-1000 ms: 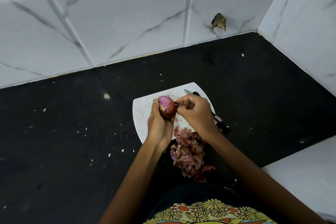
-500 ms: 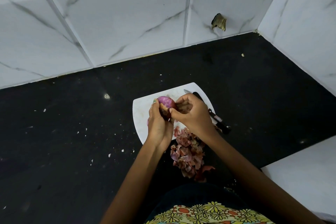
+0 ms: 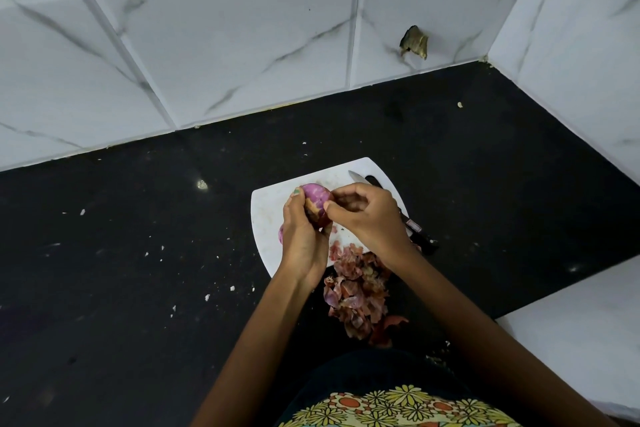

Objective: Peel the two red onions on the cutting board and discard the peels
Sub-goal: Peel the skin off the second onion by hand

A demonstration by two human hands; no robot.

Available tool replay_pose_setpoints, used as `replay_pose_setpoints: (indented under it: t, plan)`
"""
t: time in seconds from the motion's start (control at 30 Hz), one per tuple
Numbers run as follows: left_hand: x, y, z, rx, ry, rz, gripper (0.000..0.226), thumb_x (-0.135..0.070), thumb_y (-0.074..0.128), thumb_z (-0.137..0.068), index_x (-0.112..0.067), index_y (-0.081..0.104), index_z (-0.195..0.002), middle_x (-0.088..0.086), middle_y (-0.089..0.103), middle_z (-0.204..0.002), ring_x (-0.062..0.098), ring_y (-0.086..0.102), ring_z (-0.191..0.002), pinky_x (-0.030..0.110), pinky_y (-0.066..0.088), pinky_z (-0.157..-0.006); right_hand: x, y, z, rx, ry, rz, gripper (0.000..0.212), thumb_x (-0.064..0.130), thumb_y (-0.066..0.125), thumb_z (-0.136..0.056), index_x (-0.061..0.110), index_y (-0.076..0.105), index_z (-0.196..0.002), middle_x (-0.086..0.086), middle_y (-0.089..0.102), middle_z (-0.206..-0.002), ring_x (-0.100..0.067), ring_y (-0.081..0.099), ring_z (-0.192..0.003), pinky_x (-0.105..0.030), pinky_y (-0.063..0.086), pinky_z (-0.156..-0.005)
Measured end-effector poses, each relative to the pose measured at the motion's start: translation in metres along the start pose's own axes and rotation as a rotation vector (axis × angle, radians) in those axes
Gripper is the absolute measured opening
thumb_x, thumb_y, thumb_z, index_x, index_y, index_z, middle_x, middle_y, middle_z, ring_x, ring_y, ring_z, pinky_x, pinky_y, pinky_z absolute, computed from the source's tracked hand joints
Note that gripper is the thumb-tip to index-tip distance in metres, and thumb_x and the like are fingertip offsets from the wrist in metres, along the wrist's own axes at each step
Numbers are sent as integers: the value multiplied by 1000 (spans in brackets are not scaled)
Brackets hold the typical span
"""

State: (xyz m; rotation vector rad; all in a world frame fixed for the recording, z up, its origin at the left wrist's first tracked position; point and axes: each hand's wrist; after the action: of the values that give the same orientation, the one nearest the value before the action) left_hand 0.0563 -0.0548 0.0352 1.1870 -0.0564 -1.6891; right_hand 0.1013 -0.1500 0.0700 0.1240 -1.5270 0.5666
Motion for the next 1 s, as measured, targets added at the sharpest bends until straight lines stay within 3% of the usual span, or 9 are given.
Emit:
replay_pose_setpoints:
  t: [0.2,0.33,0.43,0.5,0.63,0.7,0.83,0.93,1.0]
  plan:
    - [2,-3,1,-17,40,-72,54,-39,38,-102,4,44,-134,26,57,-122,20,61,-100,20,54,-68,4,-4,-3,26,-18,72,12,11,76,-72,16,71,-81,4,72,-76,-7,69,-71,-21,57,-68]
    - [-1,2,3,-3,19,-30,44,-38,40,-101,-1,51,-121,16,59,-101,13,60,-72,21,52,-62,5,-7,-4,-34,-21,47,14,0,68,-72,11,73,-78,-6,70,-68,-24,69,-66,-41,60,-68]
    - [-3,4,4,6,29,-20,40,-37,39,-102,-3,52,-120,13,56,-97,12,57,-69,20,51,-59,4,-7,-3,-31,-4,18,11,4,67,-77,13,72,-78,-4,71,-71,-23,71,-70,-47,59,-72]
    - [-3,3,3,10,43,-22,41,-37,39,-102,-3,51,-122,13,56,-98,11,58,-69,20,51,-61,6,-7,-1,-13,17,-23,3,14,72,-79,12,70,-82,-1,70,-72,-20,71,-71,-45,59,-72]
    - [-2,-1,2,9,55,-56,54,-40,38,-101,4,46,-131,17,57,-107,20,59,-95,21,54,-69,9,-5,4,27,-35,65,23,24,81,-73,15,65,-88,8,68,-76,-5,67,-69,-20,57,-69]
    - [-1,-2,2,30,77,-83,51,-42,42,-100,4,49,-121,17,58,-103,22,58,-96,22,55,-69,10,-5,2,38,-31,99,22,22,80,-73,15,67,-89,6,70,-79,-5,68,-71,-20,57,-70]
    - [-5,1,6,79,122,-105,32,-40,57,-93,-10,48,-102,7,49,-77,18,50,-77,29,49,-75,11,-9,0,128,-9,115,19,14,79,-72,13,71,-90,4,72,-80,-7,69,-73,-20,57,-71]
    - [-7,-1,4,81,71,-63,43,-43,63,-84,-10,47,-106,17,51,-90,31,55,-94,42,50,-95,12,-10,0,153,-33,129,20,12,78,-72,11,72,-92,1,73,-80,-8,70,-72,-22,58,-73]
    - [-5,-4,2,72,57,-71,38,-42,61,-89,-10,47,-103,18,51,-92,35,54,-101,44,49,-98,13,-9,0,141,-54,163,20,12,78,-71,10,73,-91,2,73,-79,-6,69,-72,-20,57,-72]
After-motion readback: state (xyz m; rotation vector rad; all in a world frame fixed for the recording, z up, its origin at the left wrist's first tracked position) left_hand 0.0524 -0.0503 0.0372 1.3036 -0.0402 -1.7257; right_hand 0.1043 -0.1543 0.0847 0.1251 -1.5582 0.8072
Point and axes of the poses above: each hand's wrist, its own z-axis away from the middle knuckle, its own y-axis out of the palm, x = y × z
